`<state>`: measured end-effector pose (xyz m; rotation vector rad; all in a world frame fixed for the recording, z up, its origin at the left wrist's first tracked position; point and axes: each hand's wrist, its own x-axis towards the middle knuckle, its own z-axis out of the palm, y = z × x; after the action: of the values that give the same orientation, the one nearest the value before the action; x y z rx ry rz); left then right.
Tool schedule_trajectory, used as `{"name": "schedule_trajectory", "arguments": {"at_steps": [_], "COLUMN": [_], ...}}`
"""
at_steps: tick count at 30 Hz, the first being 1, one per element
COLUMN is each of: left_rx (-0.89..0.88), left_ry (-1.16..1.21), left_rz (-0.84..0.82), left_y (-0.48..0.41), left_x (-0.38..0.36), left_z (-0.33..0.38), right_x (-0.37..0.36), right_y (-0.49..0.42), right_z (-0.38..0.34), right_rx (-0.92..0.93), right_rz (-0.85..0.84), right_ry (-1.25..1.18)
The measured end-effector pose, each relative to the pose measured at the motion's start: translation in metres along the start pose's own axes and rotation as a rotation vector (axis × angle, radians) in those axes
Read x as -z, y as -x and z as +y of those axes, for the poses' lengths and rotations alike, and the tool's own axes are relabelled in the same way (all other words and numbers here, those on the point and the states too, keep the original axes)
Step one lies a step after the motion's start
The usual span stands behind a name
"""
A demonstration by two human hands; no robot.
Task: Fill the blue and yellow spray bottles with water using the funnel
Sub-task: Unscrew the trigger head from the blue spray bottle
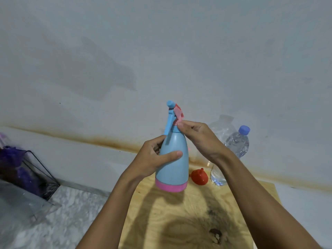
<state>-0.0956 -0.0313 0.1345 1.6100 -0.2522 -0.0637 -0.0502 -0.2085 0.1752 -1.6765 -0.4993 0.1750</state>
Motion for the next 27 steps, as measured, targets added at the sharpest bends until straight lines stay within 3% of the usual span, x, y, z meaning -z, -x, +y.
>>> {"name": "schedule_trajectory", "arguments": {"at_steps": [3, 8, 19, 27], "left_rx": [-0.007, -0.05, -0.114, -0.128], "left_ry": [-0.015, -0.047, -0.032, -0.095], "left_rz": [0.047, 0.067, 0.075, 0.129], "left_y": [-0.002, -0.007, -0.013, -0.016], "left_x": [-0.001, -0.004, -0.011, -0.013], "left_z": [-0.001, 0.0, -0.001, 0.0], "right_x": [-0.005, -0.022, -0.04, -0.037], "right_y": [0.0, 0.003, 0.0, 0.0], "right_z": [0.001, 0.015, 0.018, 0.019], "right_rx": [-0.05, -0.011, -0.023, -0.046], "right_rz": [0.017, 0.313, 0.53, 0.508], "right_ry": [-0.074, -0.157, -0.233, -0.295]}}
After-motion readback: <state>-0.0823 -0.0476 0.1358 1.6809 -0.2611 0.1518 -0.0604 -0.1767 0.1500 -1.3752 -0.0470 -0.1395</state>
